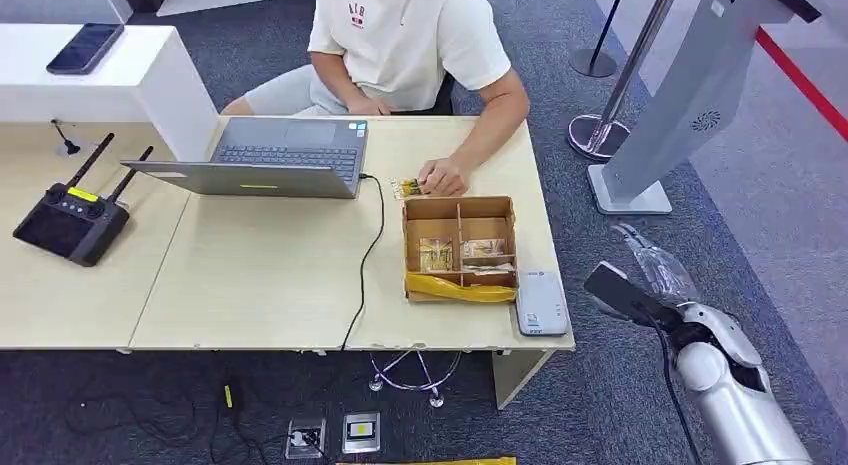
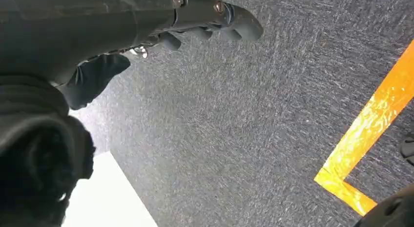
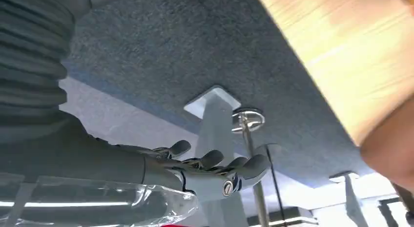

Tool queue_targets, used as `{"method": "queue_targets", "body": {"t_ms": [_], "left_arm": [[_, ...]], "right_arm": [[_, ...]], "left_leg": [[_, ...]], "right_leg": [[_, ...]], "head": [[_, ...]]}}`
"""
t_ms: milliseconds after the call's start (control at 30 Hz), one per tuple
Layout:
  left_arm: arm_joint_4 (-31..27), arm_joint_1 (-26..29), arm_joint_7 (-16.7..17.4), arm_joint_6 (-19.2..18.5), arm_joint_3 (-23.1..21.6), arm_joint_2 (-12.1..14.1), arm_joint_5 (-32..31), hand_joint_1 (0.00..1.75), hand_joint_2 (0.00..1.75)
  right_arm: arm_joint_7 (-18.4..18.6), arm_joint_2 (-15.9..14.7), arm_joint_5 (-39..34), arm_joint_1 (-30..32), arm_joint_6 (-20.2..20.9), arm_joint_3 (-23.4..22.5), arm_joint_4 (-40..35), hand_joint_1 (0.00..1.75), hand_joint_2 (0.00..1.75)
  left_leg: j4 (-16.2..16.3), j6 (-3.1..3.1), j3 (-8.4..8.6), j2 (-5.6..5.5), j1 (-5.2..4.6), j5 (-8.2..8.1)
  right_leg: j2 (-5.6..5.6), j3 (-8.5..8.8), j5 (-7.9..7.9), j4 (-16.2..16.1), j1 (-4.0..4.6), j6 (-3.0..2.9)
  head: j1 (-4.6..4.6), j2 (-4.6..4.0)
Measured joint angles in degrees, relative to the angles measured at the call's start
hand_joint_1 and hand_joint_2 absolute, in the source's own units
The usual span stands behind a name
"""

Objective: Pass the card to the sensor for recognition and then transmit it.

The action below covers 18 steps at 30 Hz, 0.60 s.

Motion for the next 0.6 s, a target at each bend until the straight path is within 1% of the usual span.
{"method": "queue_targets", "body": {"t_ms": [267,500,600], "left_arm": [[0.0,-0.1,0.1,0.0,0.0,0.0,-0.1,0.00,0.00],[0.0,-0.2,0.1,0.0,0.0,0.0,-0.4,0.00,0.00],[0.0,-0.3,0.1,0.0,0.0,0.0,-0.7,0.00,0.00]], "right_arm": [[1.3,1.4,-4.6,1.1,1.3,1.2,-8.7,0.00,1.75],[1.4,2.2,-5.2,1.0,1.6,2.5,-12.3,0.00,1.75],[1.4,2.5,-4.8,0.8,0.7,3.5,-12.5,0.00,1.75]], "left_leg": [[0.0,0.00,0.00,0.01,0.00,0.00],[0.0,0.00,-0.01,0.01,0.00,0.00],[0.0,0.00,-0.02,0.01,0.00,0.00]], "right_leg": [[-0.01,0.00,0.00,0.0,0.00,0.00],[-0.01,0.00,0.00,0.0,0.00,0.00],[-0.01,0.00,0.00,0.0,0.00,0.00]], "head": [[-0.02,0.00],[-0.02,0.00],[-0.02,0.00]]}}
